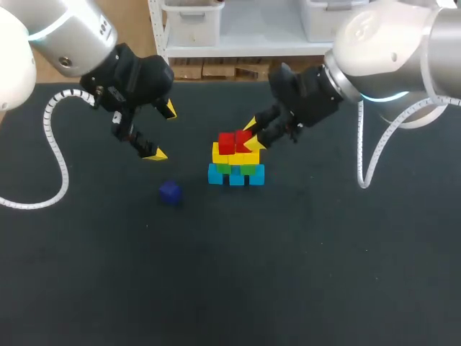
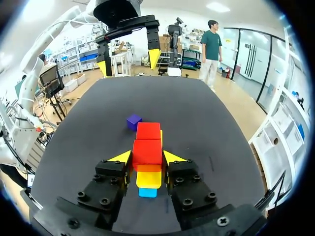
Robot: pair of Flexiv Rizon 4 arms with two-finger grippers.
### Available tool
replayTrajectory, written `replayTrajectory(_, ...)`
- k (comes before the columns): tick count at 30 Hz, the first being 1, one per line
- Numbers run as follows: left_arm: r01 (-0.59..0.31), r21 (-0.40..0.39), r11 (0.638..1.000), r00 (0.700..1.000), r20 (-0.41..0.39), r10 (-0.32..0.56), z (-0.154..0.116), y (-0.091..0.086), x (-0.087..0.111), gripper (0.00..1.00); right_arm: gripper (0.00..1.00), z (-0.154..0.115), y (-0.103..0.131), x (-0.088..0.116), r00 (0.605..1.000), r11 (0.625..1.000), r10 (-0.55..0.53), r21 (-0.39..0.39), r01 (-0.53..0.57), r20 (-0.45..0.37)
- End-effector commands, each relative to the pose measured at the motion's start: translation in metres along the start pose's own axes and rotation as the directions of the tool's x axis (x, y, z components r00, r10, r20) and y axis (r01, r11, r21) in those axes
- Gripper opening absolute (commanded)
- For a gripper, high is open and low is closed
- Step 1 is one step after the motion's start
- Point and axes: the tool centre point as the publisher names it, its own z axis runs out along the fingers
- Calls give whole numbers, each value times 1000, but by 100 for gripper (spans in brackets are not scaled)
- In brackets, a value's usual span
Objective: Place the blue cubes, place green cubes on the blue cubes, place the yellow cubes on the green cubes, then place the red cubes on the yellow cubes, and place purple cube on the red cubes.
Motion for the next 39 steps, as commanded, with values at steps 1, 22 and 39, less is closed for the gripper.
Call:
replayTrajectory(1, -3, -2, 1000, 1000, 5, 3, 0, -1, 2, 100, 18, 0, 0, 0, 1000, 1000, 0, -1, 0, 2)
replayTrajectory(22, -3, -2, 1000, 1000, 5, 3, 0, -1, 2, 100, 34, 2, -1, 0, 1000, 1000, -1, -10, 1, 1)
replayTrajectory(39, -3, -2, 1000, 1000, 5, 3, 0, -1, 2, 100, 63, 2, -1, 0, 1000, 1000, 4, -11, -4, 1)
